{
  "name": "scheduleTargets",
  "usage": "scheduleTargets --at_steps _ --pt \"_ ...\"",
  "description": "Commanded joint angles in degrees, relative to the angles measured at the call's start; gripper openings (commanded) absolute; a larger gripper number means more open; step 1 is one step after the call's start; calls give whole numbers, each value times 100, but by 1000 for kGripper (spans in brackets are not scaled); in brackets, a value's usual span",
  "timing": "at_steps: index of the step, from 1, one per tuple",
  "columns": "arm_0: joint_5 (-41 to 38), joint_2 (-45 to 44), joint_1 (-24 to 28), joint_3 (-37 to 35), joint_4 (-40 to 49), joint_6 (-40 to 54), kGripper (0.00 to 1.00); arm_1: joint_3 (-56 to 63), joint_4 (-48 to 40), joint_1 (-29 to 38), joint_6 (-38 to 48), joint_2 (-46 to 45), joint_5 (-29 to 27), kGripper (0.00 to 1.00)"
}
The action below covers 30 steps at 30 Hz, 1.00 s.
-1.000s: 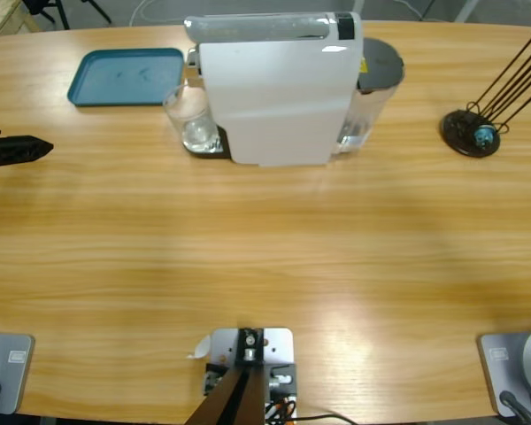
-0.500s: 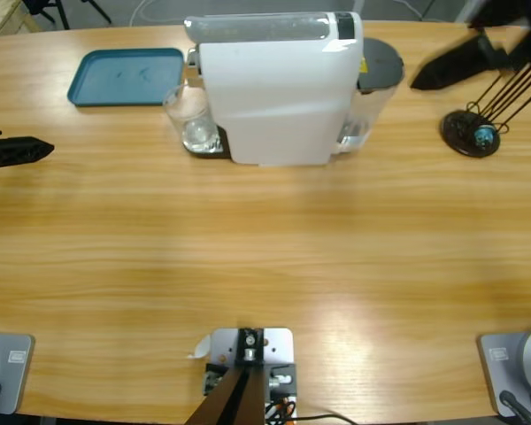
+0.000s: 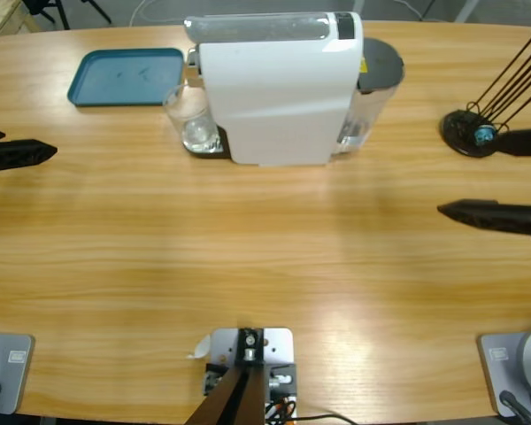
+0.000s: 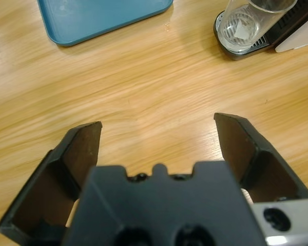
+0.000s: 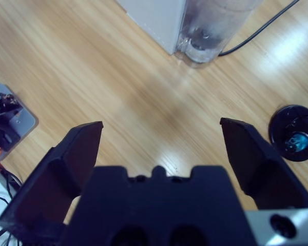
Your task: Pour coffee
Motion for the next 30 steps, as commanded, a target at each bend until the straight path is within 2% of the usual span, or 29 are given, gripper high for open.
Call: scheduleTargets --at_steps 1,9,30 --pt "-99 -47 15 213 -122 -54 954 305 -104 54 62 -330 176 1000" --pt "-99 -40 15 230 -145 -54 954 78 74 54 -70 331 411 1000" --pt "-66 -29 15 274 -218 -54 954 -38 139 54 -61 659 473 1000"
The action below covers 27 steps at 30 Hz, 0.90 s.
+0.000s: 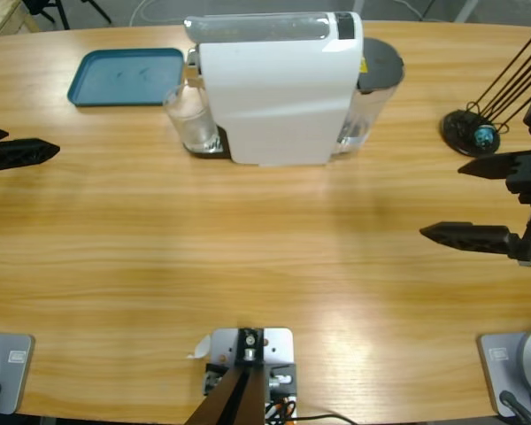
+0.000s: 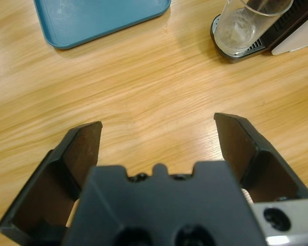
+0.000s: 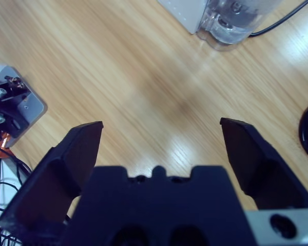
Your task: Pour coffee
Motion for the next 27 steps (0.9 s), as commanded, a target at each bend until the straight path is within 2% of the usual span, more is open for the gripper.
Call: scheduleTargets --at_steps 1,27 --pt "-32 -26 15 205 -77 -54 954 -90 94 51 -48 204 98 1000" --pt "-41 22 15 214 -95 -54 954 -113 111 55 -34 262 81 1000"
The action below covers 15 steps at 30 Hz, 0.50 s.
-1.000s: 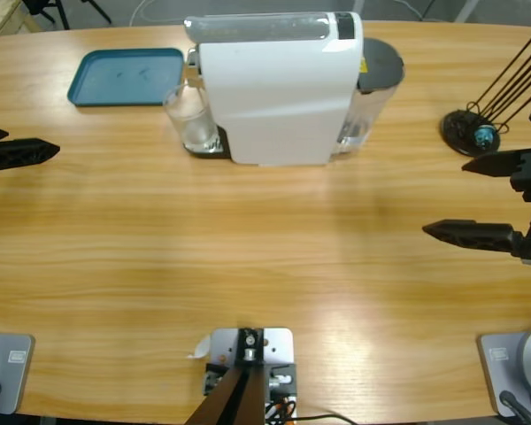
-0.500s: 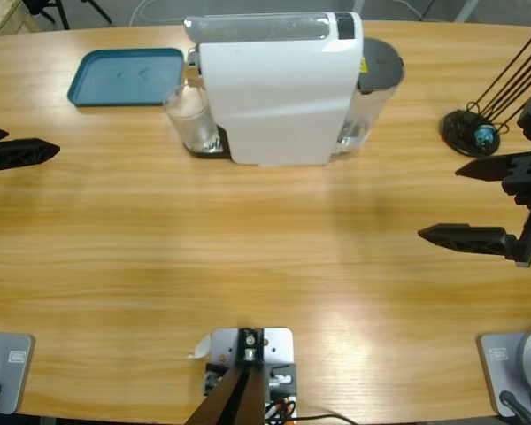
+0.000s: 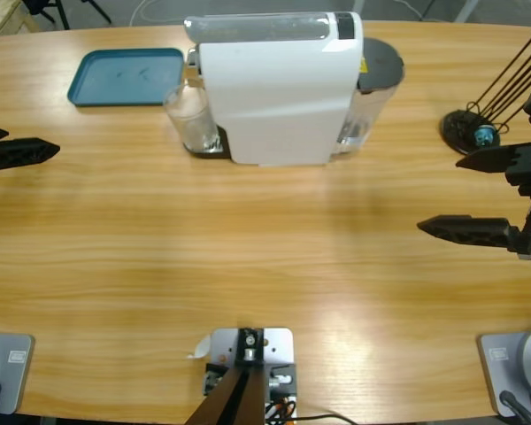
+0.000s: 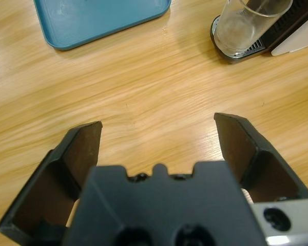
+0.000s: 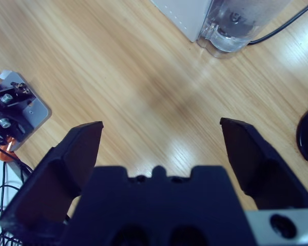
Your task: Pour coffee
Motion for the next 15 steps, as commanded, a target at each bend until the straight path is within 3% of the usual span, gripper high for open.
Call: scheduleTargets --at_steps 1,15 --pt "-41 21 15 213 -79 -54 954 53 67 55 -30 231 68 1000" --pt "-67 48 15 213 -79 -63 959 39 74 56 -30 273 82 1000"
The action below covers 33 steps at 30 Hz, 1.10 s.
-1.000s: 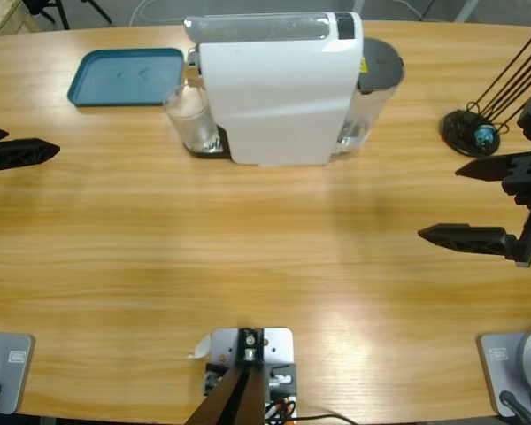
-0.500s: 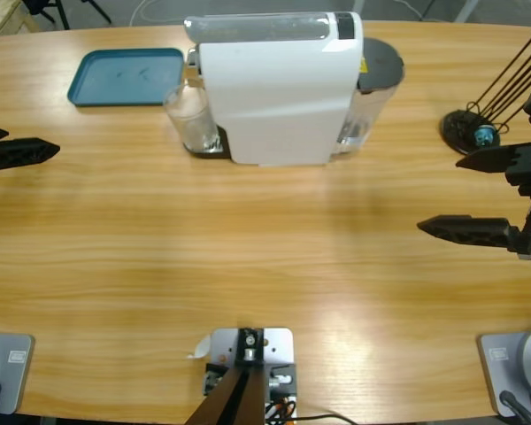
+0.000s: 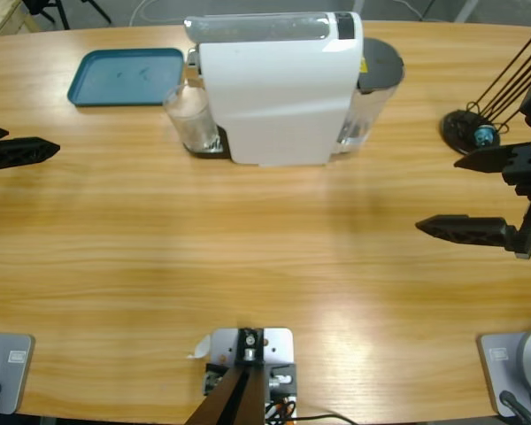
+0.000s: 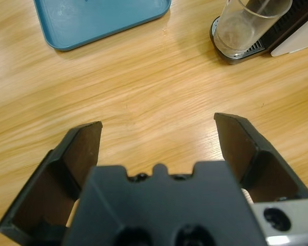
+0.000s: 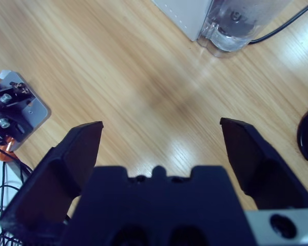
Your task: Pour coffee
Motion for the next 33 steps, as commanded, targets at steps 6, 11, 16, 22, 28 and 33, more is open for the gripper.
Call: scheduleTargets --at_steps 6,11,16,22,28,33 --pt "-65 98 15 190 -66 -63 993 50 71 53 -30 217 82 1000" --pt "-85 121 15 186 -66 -63 996 50 71 54 -30 217 82 1000" --pt "-190 207 15 168 -66 -63 1000 50 71 56 -30 215 82 1000" --pt "-213 241 15 161 -66 -61 1000 41 78 56 -30 249 84 1000" --pt "-243 241 15 160 -66 -61 1000 33 80 56 -30 261 88 1000" --pt "-243 241 15 160 -66 -63 1000 33 80 58 -30 270 86 1000"
